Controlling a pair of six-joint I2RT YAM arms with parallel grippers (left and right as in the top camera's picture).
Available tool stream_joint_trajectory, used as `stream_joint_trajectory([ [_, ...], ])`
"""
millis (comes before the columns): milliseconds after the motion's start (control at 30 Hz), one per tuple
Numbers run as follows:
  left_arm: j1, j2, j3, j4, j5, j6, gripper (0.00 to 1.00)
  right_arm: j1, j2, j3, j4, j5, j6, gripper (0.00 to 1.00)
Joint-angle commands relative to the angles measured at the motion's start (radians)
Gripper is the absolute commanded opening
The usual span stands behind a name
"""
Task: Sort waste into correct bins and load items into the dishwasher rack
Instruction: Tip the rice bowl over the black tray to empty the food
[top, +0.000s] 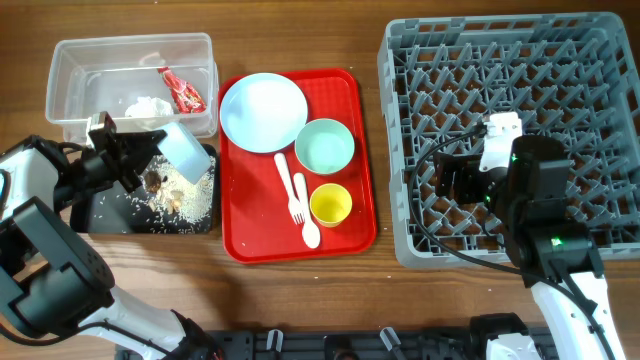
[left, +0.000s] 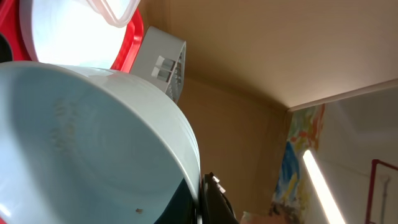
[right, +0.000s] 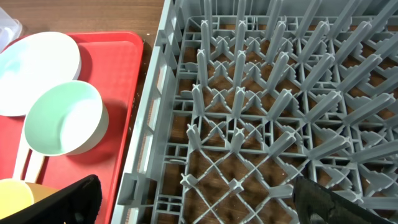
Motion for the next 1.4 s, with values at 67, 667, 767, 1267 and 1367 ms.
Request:
stream_joint_trajectory([
  [67,0.009,0.000,-0.005,0.005,0.016,-0.027,0.04,-0.005,0.001,0.025,-0.001,-0.017,0.004,1.00],
  [667,-0.163,-0.188,0.056,0.052,-0.394,0.023,0.04,-0.005,0.001,0.025,0.000,-0.017,0.004,1.00],
  [767,-0.294,-0.246,0.057,0.108,-0.522,-0.011,0.04,-0.005,0.001,0.025,0.000,-0.017,0.005,1.00],
  [1267,-0.927,-0.259,0.056,0.286,-1.205,-0.316,0.04,-0.005,0.001,0.025,0.000,-0.017,0.005,1.00],
  [1367,-0.915,-0.262,0.057,0.286,-1.199,-0.349,0.04,-0.005,0.001,0.025,-0.001,-0.017,0.005,1.00],
])
